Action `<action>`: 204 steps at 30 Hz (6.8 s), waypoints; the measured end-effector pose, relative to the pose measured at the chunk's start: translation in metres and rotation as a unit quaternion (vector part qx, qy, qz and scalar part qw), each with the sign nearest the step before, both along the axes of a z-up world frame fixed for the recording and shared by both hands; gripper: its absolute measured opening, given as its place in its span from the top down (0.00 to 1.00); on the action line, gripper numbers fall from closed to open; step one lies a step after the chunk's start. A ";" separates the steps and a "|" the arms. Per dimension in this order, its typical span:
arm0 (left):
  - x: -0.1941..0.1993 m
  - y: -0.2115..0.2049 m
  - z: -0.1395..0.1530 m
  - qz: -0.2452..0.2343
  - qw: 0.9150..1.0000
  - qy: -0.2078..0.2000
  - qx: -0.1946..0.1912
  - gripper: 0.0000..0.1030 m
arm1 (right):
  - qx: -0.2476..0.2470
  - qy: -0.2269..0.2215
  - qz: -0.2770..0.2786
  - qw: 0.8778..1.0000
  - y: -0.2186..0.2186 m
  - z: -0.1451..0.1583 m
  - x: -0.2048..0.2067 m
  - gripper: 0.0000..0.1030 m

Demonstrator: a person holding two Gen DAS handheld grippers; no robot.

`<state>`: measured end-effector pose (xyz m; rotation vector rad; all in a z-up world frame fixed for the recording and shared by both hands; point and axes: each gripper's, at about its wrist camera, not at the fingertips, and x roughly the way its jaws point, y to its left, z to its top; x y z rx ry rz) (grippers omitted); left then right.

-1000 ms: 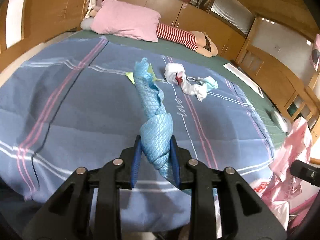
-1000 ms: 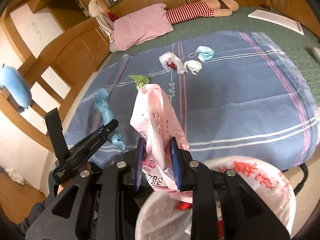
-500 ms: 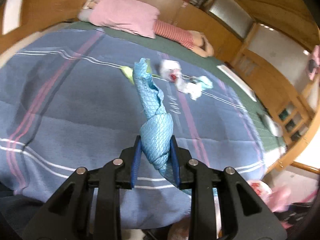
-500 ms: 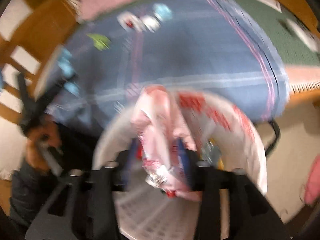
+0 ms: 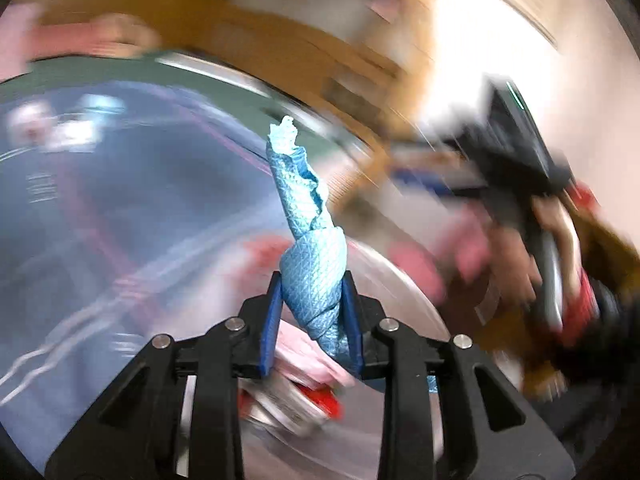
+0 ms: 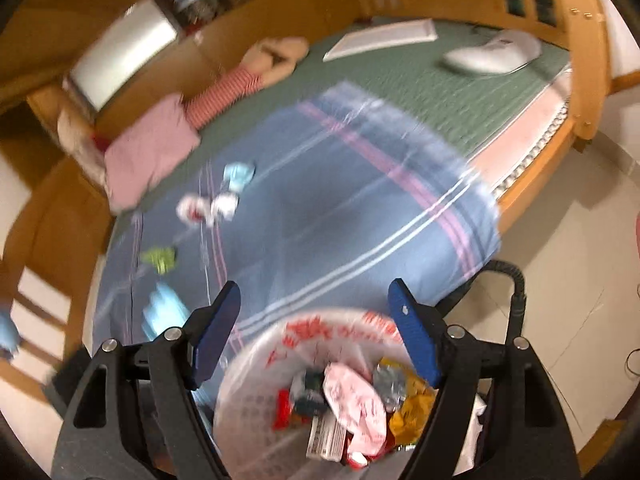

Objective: Collect trash
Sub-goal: 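Drop the pink packet in the trash bag with the right while the left grasps the blue cloth, then release the blue cloth into the trash bag with the left tool, then grasp the white tissue with the right while the left grasps the green paper, then carry both items to the trash bag and release them from both tools, then grasp the blue face mask with the right while the left grasps the white tissue ball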

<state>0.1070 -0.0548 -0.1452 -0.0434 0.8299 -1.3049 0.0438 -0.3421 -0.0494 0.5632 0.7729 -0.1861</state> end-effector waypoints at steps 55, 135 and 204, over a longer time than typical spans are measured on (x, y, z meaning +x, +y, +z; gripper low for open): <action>0.064 0.071 -0.008 0.420 0.900 -0.021 0.118 0.11 | 0.022 0.064 0.065 0.996 0.059 -0.052 0.052 0.23; 0.078 0.103 0.030 0.456 0.884 -0.052 0.083 0.84 | -0.074 0.017 0.259 0.963 0.102 -0.021 0.064 0.73; -0.002 0.065 0.015 0.321 0.947 -0.024 -0.008 0.10 | 0.013 0.050 0.069 0.996 0.048 -0.038 0.053 0.20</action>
